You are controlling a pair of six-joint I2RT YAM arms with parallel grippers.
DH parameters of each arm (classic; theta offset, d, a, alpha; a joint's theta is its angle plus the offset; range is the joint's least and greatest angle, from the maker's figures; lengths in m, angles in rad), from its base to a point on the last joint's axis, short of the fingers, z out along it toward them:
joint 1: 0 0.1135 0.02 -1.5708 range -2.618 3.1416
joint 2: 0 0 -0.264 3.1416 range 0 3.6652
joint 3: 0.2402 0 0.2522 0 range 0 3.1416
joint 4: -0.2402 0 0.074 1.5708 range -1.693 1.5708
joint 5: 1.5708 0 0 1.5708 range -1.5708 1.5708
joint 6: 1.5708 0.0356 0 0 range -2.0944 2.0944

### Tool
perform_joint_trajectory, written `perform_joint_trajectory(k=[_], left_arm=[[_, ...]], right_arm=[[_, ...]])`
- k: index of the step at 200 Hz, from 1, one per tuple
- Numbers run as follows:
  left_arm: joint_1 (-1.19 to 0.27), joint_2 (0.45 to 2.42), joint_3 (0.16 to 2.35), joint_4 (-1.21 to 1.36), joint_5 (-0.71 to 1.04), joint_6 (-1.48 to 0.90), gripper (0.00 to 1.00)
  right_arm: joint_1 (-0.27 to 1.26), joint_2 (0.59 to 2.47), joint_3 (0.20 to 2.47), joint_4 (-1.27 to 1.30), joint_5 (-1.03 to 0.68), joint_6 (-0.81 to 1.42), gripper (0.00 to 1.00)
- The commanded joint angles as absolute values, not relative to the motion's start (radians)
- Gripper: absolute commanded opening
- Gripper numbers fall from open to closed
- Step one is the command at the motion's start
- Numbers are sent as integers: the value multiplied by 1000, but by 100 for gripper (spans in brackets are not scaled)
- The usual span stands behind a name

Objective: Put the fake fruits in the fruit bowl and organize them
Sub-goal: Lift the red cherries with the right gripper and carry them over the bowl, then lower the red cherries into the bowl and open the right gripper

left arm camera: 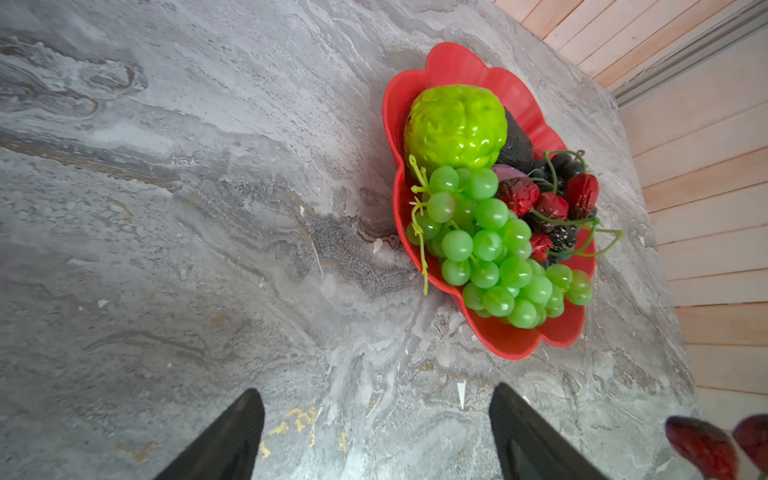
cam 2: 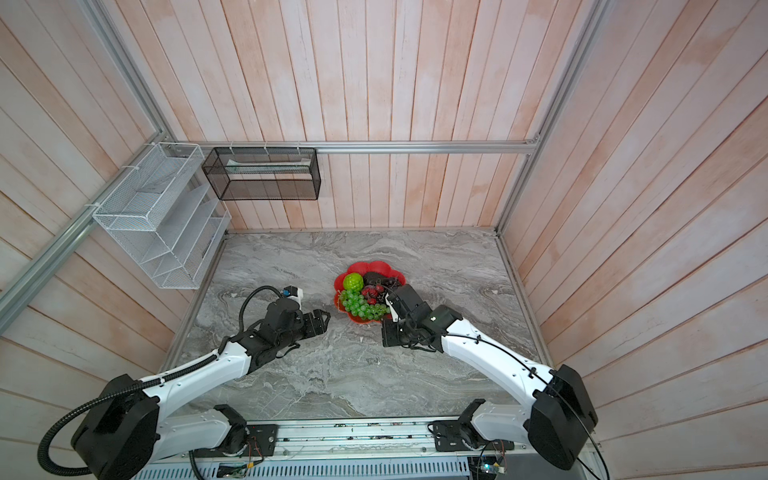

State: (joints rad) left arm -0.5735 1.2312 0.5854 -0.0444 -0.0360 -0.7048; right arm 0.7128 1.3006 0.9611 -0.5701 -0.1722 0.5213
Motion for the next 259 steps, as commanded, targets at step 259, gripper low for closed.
perform_joint_trajectory(k=[259], left_arm=[[-524, 1371, 764, -294, -31, -747, 86]], right_arm=[[379, 1911, 1368, -376, -656, 114, 0]])
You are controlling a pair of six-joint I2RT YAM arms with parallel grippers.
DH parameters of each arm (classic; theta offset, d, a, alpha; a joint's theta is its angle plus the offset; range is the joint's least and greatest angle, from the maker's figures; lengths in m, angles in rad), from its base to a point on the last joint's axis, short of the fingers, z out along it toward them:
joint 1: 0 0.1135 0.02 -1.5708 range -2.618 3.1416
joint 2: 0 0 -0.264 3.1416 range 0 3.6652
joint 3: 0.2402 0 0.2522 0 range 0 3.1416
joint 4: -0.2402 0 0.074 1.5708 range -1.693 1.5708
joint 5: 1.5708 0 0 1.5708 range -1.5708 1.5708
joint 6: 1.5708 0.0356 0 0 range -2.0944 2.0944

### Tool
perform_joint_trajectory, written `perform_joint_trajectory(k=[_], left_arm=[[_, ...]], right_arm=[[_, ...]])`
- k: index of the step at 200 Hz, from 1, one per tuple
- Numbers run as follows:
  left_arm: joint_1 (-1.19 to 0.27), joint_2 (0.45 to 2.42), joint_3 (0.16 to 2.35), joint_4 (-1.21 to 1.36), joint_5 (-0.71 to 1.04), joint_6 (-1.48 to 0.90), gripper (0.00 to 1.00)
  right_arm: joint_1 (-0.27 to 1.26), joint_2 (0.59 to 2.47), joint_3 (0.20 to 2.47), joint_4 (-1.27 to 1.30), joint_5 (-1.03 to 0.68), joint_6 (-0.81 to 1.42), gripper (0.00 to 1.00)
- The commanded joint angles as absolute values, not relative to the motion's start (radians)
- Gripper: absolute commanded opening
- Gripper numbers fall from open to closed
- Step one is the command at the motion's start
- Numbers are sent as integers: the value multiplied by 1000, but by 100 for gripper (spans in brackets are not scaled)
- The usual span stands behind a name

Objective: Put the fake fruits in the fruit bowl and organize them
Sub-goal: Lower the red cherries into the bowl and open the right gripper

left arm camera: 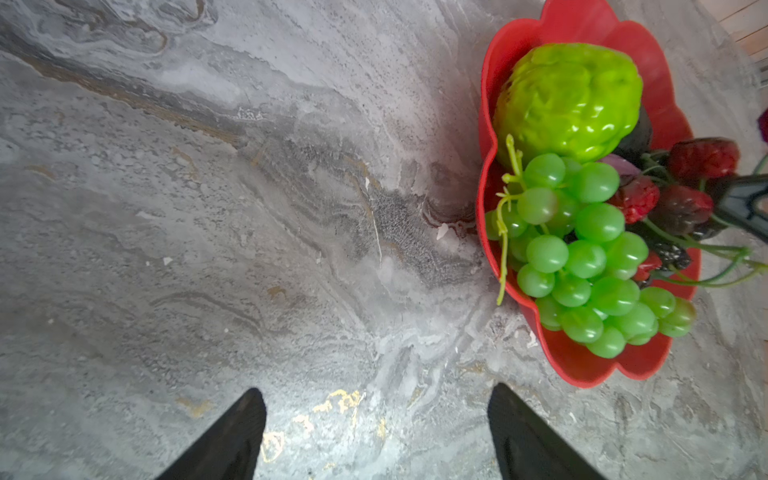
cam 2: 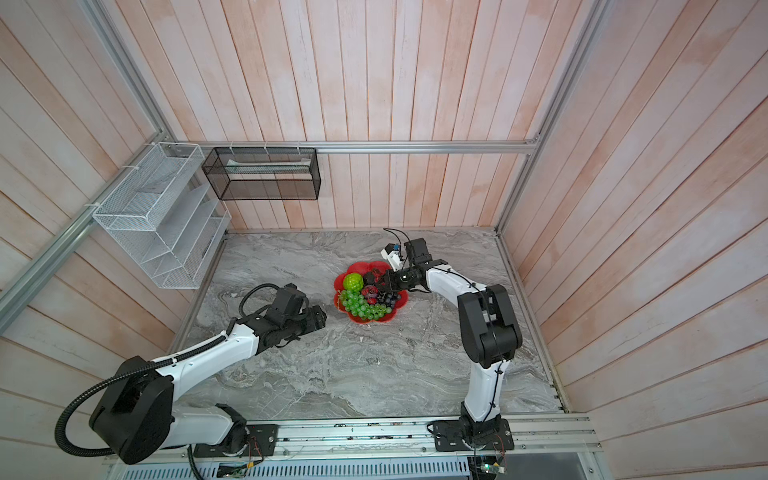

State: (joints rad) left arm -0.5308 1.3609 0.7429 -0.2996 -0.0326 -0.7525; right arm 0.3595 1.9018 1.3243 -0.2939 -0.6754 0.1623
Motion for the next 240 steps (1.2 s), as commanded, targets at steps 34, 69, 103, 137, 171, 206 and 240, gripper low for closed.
perform_joint_trajectory(k=[34, 69, 103, 137, 171, 206, 240], left_arm=[[-520, 1366, 746, -272, -19, -749, 86], [-518, 1348, 729, -260, -14, -747, 86], [-517, 1319, 694, -231, -12, -755, 86], [-515, 1297, 672, -216, -8, -761, 86], [-515, 1275, 644, -190, -8, -766, 86], [-514, 1263, 622, -171, 0, -772, 86], [-512, 1238, 603, -159, -6, -772, 86]], right_arm=[[410, 1862, 1369, -441, -463, 90, 0], [495, 1842, 1402, -528, -145, 37, 0], [555, 1844, 1438, -573, 31, 12, 0], [607, 1867, 1513, -651, 160, -22, 0], [629, 1918, 1606, -769, 214, -40, 0], [662, 1961, 1633, -838, 241, -43, 0], [680, 1984, 1649, -863, 229, -43, 0]])
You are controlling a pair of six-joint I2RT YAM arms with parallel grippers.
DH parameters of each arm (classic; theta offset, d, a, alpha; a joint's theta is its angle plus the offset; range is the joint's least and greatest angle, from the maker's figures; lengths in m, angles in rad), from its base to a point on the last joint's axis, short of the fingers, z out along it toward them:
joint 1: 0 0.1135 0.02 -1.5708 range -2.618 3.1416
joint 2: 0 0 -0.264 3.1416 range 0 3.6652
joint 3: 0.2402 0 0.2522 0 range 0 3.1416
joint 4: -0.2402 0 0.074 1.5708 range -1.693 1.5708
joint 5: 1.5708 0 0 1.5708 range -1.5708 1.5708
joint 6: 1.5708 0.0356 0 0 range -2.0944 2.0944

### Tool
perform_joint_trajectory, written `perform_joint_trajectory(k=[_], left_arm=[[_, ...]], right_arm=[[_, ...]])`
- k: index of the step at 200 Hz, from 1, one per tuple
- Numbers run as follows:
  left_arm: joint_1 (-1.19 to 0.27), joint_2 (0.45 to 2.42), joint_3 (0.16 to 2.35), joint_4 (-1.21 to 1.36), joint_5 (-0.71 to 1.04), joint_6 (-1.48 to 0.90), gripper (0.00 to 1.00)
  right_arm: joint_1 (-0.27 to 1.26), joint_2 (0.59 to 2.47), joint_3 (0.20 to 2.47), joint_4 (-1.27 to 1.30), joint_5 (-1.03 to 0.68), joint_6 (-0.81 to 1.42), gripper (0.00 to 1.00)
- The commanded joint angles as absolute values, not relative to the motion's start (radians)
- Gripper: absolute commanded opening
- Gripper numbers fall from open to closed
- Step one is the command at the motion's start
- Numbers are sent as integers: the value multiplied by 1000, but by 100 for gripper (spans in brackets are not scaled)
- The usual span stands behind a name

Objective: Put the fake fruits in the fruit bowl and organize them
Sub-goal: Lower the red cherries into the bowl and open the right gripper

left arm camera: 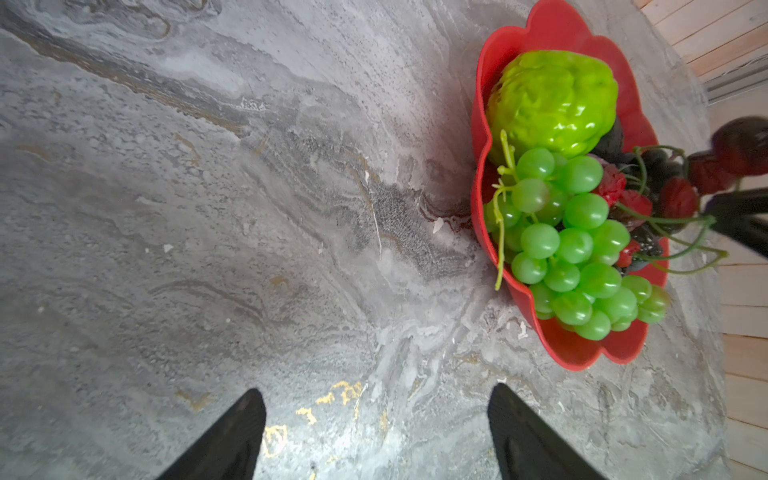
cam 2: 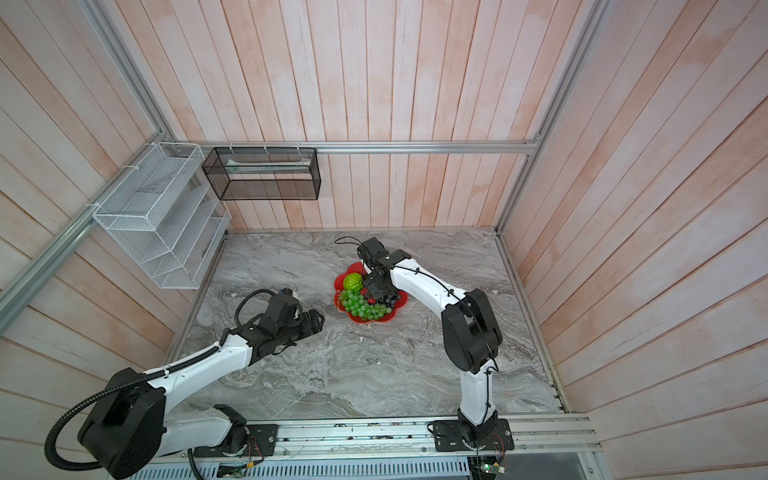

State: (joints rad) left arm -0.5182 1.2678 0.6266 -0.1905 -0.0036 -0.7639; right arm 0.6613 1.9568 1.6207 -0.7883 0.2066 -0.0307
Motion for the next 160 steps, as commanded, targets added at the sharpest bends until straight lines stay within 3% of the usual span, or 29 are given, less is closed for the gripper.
perform_joint_trajectory(k=[1, 33, 85, 160], left_arm=[[-512, 1238, 603, -159, -7, -772, 86], [-510, 1226, 589, -153, -5, -775, 86], [-509, 1187, 566, -154, -3, -782, 86], [-493, 1156, 638, -271, 28, -755, 87]], right_arm=[[680, 1985, 1651, -864, 229, -44, 0], [697, 1997, 1675, -879, 226, -52, 7], [711, 1975, 1692, -904, 233, -49, 35], [710, 1867, 1787, -983, 216, -49, 44]])
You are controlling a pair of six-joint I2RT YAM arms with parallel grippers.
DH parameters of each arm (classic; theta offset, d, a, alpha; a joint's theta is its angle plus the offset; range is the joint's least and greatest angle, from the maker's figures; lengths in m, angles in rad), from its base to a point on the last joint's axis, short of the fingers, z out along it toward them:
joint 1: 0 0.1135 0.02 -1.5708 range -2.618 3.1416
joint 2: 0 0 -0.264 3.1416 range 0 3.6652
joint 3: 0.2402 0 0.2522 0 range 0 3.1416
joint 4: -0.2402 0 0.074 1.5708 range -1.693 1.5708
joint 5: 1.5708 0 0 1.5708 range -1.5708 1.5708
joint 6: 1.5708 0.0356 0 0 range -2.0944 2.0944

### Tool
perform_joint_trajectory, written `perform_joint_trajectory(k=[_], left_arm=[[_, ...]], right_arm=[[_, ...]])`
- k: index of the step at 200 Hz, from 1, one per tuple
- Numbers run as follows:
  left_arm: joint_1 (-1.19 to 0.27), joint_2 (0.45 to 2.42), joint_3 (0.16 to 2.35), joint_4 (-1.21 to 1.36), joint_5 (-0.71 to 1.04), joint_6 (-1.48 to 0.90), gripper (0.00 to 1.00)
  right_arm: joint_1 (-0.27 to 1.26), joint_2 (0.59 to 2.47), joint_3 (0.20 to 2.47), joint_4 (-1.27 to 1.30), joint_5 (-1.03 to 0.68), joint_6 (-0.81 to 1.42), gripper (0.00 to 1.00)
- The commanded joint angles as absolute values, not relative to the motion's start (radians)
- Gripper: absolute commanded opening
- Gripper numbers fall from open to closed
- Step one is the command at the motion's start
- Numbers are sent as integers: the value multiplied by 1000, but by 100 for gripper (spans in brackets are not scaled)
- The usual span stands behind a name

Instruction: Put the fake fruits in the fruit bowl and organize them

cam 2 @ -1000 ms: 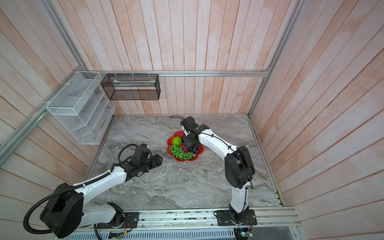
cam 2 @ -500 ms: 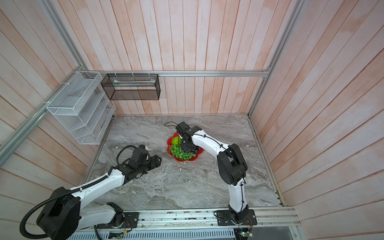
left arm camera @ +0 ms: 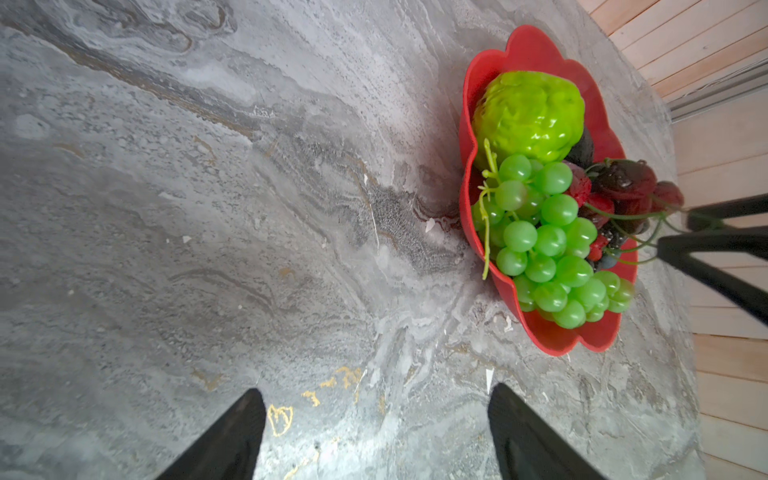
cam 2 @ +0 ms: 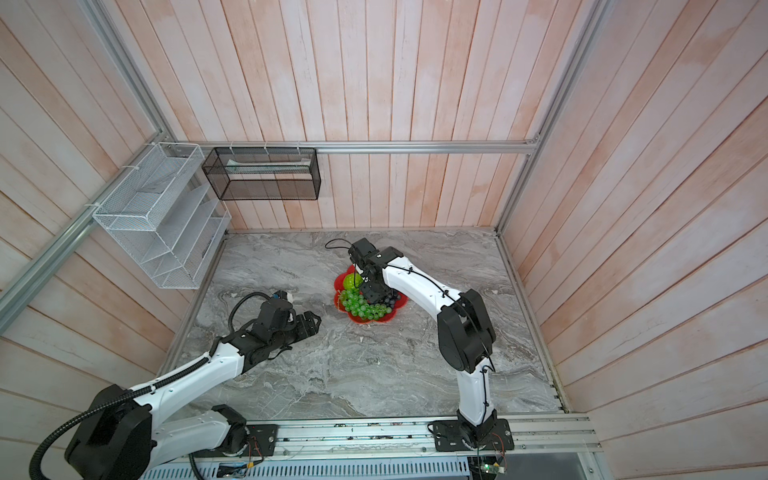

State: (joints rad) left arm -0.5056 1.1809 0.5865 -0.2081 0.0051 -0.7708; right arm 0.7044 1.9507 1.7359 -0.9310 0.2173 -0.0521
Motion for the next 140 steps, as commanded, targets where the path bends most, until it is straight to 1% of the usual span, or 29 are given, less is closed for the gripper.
perform_joint_trajectory(k=[1, 29, 37, 48, 75, 83, 86, 96, 101, 121, 140], left_arm=[[-493, 1156, 640, -273, 29, -755, 87], [-460, 1117, 687, -311, 46, -732, 88], [-449, 1110, 710, -323, 34, -720, 94], [-429, 1108, 742, -321, 23, -687, 100], [-373, 1167, 869, -333, -19, -581, 100], [-358, 1188, 907, -344, -46, -547, 100], [-352, 1195, 920, -348, -57, -536, 100], [-322, 1205, 947, -344, -66, -491, 100], [-308, 1203, 947, -325, -66, -460, 100], [-267, 1161, 869, -175, -100, -303, 100], [-224, 1110, 734, -3, -132, -140, 100]], right_arm=[[710, 1865, 1787, -983, 215, -49, 44], [704, 1796, 1782, -958, 167, -50, 49], [693, 1771, 1761, -925, 147, -49, 49], [673, 1732, 1720, -867, 113, -40, 51], [575, 1615, 1588, -669, 15, -1, 54], [537, 1577, 1554, -614, 3, 13, 57], [524, 1561, 1542, -593, 1, 17, 59], [482, 1500, 1489, -511, 0, 28, 84], [465, 1467, 1462, -471, 3, 30, 91], [364, 1317, 1314, -272, -23, 48, 98], [248, 1178, 1107, -19, -54, 46, 98]])
